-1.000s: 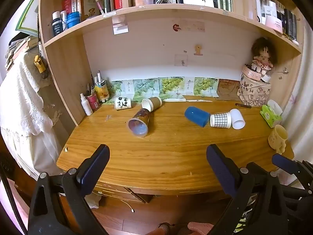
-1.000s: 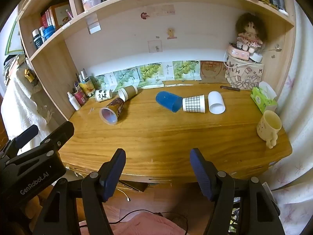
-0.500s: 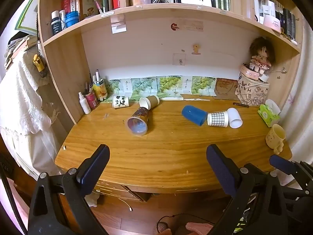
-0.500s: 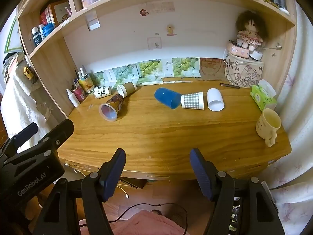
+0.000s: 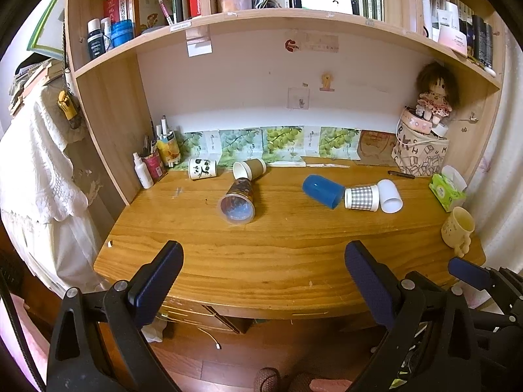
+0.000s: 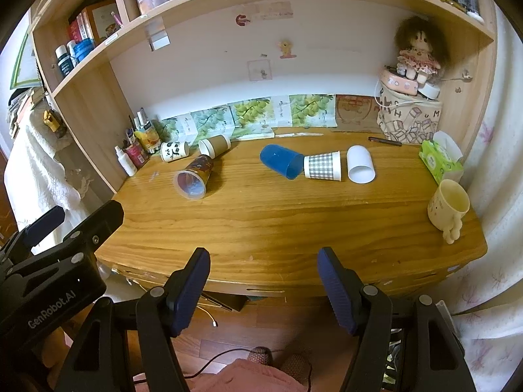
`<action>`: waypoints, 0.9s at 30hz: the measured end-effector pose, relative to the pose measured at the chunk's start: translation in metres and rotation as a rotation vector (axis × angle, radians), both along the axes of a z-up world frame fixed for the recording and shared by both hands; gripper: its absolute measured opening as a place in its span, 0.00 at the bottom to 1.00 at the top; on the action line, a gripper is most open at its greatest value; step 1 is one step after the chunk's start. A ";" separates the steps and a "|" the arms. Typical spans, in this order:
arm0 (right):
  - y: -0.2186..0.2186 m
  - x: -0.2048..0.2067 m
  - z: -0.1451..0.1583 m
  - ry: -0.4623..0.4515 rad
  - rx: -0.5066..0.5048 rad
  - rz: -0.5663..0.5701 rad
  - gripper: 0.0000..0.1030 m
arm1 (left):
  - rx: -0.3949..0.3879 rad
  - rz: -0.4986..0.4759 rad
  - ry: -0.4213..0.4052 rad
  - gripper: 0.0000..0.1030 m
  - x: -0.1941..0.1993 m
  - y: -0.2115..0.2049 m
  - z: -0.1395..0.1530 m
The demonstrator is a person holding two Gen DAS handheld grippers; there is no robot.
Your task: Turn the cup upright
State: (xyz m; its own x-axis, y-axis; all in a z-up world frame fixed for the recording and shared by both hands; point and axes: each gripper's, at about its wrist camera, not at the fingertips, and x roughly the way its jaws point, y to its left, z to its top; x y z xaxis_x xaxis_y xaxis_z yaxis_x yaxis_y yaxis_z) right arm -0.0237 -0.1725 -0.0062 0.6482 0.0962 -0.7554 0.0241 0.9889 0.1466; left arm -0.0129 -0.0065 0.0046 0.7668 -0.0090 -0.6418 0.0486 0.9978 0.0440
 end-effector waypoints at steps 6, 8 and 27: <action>-0.001 -0.002 0.003 -0.007 -0.004 0.028 0.67 | 0.016 0.016 -0.008 0.97 -0.004 -0.004 0.005; -0.002 -0.001 0.004 -0.010 -0.004 0.034 0.67 | 0.019 0.023 -0.010 0.97 -0.003 -0.006 0.008; -0.026 0.009 -0.001 -0.018 0.028 0.119 0.67 | 0.011 0.057 0.011 0.97 -0.003 -0.027 0.003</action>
State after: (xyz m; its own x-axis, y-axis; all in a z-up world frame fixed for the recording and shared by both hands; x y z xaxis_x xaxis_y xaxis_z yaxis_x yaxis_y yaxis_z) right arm -0.0144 -0.1986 -0.0070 0.6448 0.1938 -0.7394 -0.0957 0.9802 0.1735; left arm -0.0160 -0.0334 0.0073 0.7586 0.0412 -0.6502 -0.0074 0.9985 0.0546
